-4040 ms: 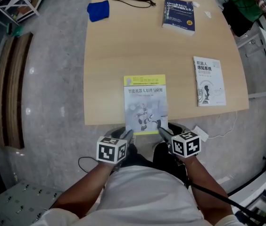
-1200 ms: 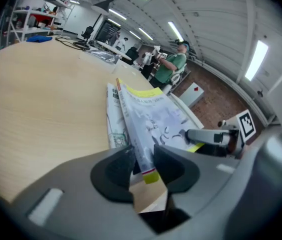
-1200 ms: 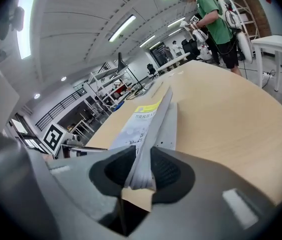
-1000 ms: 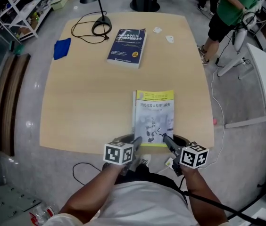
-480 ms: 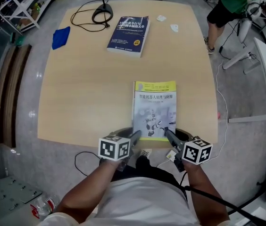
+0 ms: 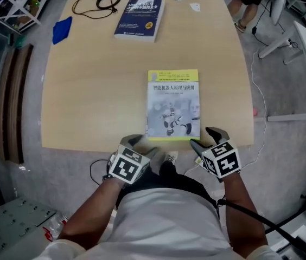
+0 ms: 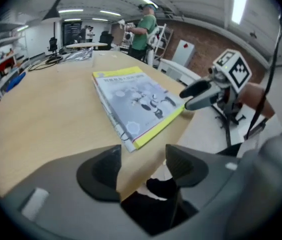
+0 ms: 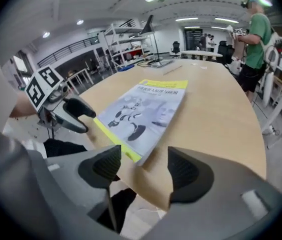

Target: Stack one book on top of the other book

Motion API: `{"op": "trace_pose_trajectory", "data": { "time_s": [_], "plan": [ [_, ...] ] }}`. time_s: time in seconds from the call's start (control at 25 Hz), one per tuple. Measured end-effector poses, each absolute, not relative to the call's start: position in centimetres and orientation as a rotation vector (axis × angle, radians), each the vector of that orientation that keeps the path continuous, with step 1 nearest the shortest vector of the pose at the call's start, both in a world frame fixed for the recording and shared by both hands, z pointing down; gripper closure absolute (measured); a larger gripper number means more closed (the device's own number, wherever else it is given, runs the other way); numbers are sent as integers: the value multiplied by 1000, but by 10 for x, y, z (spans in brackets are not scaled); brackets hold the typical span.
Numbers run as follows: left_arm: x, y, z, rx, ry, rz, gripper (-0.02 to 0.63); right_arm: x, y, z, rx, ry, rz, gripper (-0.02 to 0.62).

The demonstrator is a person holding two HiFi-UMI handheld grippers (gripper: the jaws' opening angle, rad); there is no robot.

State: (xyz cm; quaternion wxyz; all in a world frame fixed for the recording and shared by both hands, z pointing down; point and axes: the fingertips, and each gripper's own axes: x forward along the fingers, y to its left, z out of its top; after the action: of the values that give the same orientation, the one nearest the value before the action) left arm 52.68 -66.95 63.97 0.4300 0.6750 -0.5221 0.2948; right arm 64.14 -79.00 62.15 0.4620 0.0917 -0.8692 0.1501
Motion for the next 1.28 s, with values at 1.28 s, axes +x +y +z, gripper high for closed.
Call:
{"op": "trace_pose_trajectory", "data": {
  "time_s": [1.28],
  "plan": [
    [533,-684,662,1597,-1342,953,439,624,-777,650,140,-1988,122,295]
  ]
}}
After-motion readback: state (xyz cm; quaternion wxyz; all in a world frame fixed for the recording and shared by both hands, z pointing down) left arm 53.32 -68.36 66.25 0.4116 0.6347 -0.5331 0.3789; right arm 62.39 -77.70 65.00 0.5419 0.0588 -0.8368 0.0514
